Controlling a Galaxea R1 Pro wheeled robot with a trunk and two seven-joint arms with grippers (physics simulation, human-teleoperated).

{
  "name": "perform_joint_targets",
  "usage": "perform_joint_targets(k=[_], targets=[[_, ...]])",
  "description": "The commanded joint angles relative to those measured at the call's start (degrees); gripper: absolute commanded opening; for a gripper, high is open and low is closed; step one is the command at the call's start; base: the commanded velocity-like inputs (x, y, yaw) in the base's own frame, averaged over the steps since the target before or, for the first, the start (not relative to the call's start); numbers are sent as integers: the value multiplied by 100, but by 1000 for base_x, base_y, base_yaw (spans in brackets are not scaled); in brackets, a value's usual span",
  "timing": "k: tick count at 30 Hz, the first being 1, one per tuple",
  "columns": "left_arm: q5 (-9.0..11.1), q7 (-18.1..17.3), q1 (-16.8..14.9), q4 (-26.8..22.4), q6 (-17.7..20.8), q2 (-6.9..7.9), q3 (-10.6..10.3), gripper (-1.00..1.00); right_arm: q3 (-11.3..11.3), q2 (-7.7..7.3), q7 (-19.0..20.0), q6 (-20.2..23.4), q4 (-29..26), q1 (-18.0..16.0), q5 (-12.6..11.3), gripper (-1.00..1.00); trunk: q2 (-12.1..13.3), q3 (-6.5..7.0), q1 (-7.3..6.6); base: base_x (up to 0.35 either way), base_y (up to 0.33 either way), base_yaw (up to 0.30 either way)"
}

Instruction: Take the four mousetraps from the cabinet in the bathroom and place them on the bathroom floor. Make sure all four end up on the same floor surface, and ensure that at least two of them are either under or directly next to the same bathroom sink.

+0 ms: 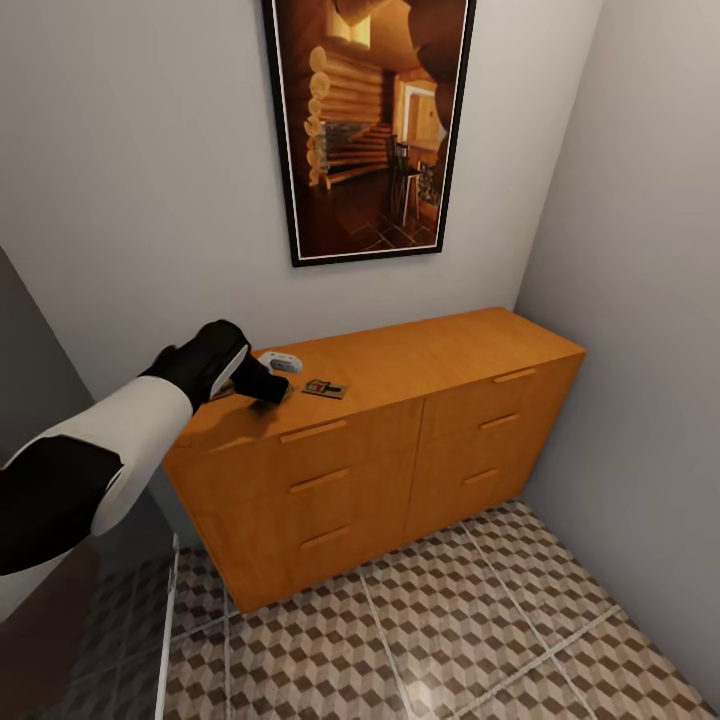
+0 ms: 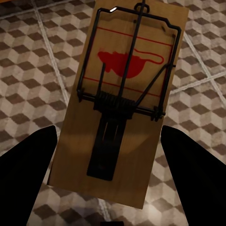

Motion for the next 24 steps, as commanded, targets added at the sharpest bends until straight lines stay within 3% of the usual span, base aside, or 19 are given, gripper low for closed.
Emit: perform_joint_targets(k=[1, 11, 24], targets=[[-23, -31, -4, -14, 9, -1, -37, -100, 17, -1, -16, -15, 4, -3, 2, -100, -3, -5, 0, 0, 0, 0], [-7, -31, -11, -289, 25, -46, -34, -100, 17, -2, -16, -15, 4, -3, 2, -100, -3, -5, 0, 0, 0, 0], [-5, -31, -9, -302, 27, -39, -40, -100, 21, -2, -16, -22, 4, -3, 2, -100, -3, 30, 0, 0, 0, 0]])
